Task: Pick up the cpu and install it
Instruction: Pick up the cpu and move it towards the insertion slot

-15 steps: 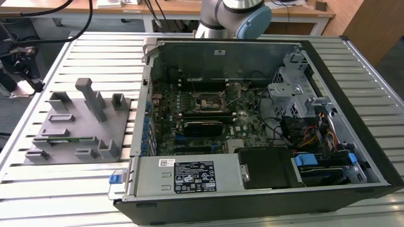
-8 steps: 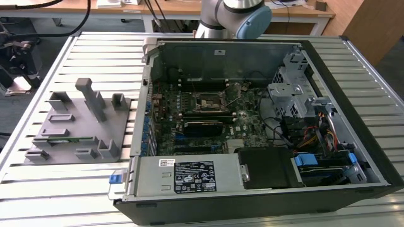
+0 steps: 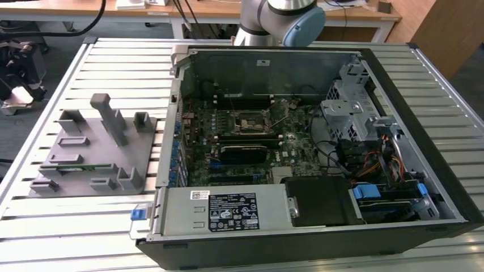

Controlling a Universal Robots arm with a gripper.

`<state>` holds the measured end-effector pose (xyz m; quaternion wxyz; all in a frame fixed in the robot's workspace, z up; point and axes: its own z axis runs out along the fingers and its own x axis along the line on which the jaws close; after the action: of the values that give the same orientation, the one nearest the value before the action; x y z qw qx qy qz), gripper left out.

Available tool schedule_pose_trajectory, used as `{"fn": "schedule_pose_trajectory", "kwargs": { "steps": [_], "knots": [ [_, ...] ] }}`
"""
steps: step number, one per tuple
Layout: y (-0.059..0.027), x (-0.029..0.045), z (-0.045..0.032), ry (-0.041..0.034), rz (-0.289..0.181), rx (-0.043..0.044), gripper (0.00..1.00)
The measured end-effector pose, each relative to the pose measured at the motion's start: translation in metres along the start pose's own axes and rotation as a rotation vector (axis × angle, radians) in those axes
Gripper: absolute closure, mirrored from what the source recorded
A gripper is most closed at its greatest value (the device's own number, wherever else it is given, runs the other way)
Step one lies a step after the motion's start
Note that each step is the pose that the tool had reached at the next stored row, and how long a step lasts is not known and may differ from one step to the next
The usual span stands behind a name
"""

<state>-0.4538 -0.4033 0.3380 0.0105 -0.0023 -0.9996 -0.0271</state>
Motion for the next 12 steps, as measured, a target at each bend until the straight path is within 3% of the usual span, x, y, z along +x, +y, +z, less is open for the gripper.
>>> {"fn": "schedule_pose_trajectory", "kwargs": {
  "steps": [12],
  "knots": [
    [0.0011, 0.0004, -0.0196, -0.0004, 0.000, 0.0000, 0.46]
  ]
}}
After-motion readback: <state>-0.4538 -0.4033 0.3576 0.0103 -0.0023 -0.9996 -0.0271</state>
